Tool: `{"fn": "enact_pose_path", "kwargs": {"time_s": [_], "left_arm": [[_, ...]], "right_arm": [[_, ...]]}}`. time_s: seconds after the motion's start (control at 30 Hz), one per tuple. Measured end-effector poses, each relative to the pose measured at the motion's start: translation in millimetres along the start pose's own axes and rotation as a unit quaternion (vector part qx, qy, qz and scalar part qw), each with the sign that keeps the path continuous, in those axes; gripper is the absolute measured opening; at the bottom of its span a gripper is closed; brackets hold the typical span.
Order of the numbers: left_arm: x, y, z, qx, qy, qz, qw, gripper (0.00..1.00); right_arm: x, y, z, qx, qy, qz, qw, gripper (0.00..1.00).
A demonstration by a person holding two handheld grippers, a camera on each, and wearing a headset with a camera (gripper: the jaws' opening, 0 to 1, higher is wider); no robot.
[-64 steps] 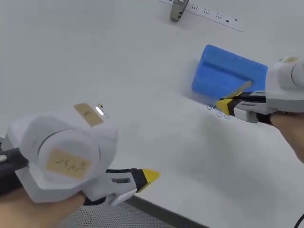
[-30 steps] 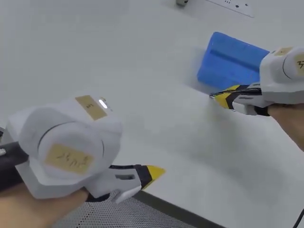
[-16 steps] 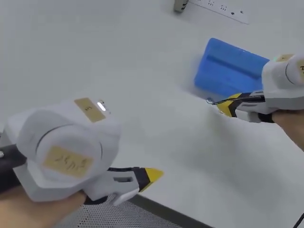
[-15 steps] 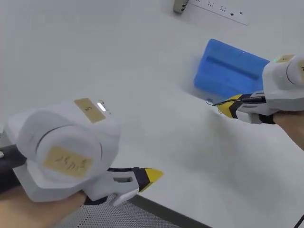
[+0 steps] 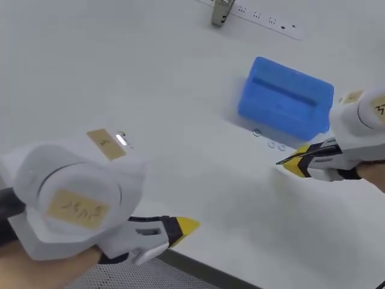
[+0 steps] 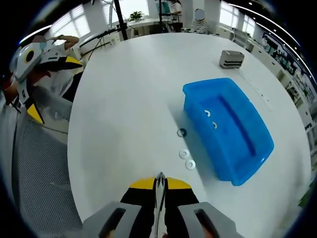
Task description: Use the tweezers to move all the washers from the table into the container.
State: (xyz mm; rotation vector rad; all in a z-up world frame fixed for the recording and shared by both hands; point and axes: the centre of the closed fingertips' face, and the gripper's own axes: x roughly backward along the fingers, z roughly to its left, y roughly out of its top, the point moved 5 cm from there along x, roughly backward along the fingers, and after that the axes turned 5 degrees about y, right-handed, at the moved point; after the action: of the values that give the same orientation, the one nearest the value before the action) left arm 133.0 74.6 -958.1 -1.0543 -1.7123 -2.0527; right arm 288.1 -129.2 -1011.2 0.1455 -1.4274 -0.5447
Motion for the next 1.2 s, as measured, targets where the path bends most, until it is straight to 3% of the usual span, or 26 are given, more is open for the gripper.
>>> {"fn": "enact_pose_path", "kwargs": {"time_s": [0.3,0.63,0.8,1.0,1.13,1.2], "left_arm": [[1.8,0.0,-2.2,-0.003,0.0,-0.002,1.0,0.96],[2.2,-0.1,-2.6,-0.004,0.002,-0.002,1.0,0.96],[3.5,0.2,-1.0,-0.002,0.005,-0.003,1.0,0.96],[3.1,-0.2,0.0,-0.001,0.007,-0.002,1.0,0.96],[2.8,1.1,-0.4,-0.002,0.006,-0.004,1.0,0.96],[2.2,0.8,-0.4,-0.001,0.006,-0.003,1.0,0.96]], "right_arm": [[-0.9,-16.8,10.0,0.014,0.025,0.057,0.9979,0.02],[-8.2,-1.4,9.0,0.013,0.017,0.041,0.9989,0.02],[-10.5,0.6,8.7,0.002,0.009,0.011,0.9999,0.02],[-8.8,-1.9,8.6,-0.037,-0.006,-0.043,0.9984,0.02],[0.4,10.7,2.8,-0.066,-0.017,-0.111,0.9915,0.02],[4.8,16.8,-2.9,-0.071,-0.025,-0.122,0.9896,0.02]]}}
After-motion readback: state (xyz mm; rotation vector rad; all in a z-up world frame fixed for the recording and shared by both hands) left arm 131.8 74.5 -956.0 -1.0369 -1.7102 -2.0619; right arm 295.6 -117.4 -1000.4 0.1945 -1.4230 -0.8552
